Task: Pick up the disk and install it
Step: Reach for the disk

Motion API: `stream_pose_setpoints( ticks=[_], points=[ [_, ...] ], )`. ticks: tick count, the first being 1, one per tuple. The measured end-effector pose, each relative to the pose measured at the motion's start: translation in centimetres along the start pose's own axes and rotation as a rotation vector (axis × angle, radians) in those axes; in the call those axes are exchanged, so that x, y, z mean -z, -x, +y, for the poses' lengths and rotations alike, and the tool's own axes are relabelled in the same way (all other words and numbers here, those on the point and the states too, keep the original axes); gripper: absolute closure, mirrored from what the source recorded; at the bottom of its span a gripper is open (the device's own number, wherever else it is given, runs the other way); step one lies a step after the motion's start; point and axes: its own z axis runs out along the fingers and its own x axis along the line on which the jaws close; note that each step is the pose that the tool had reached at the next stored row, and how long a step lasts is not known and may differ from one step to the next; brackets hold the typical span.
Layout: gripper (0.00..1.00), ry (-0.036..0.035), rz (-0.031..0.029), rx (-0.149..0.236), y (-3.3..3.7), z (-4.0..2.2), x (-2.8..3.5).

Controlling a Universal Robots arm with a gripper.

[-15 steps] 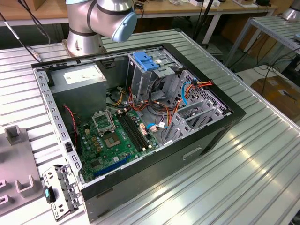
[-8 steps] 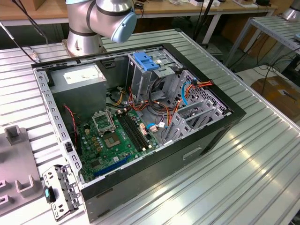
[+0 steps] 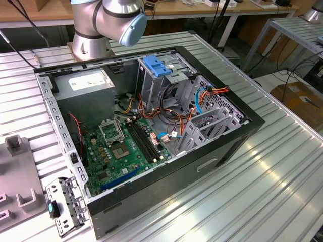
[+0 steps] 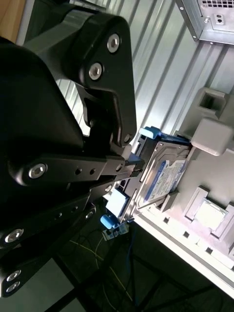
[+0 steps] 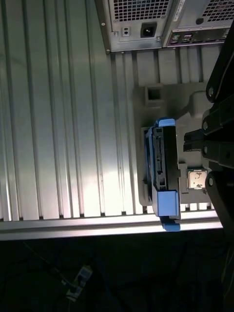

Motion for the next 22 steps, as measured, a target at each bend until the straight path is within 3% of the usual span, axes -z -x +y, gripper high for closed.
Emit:
stream_pose_setpoints(
  ticks=[6,7,8,16,22],
  points=[
    [0.89,0.0,0.0001,0.0,-1.83,-0.1,-0.08],
    [0.89,-0.0001,0.0005,0.0,-2.6,-0.13,-0.11],
    [0.89,-0.0001,0.0006,0.0,-2.94,-0.15,-0.12],
    [0.89,-0.0002,0.0023,0.0,-5.11,-0.29,-0.2],
    [0.89,-0.0002,0.0034,0.0,-5.9,-0.31,-0.24]
  ],
)
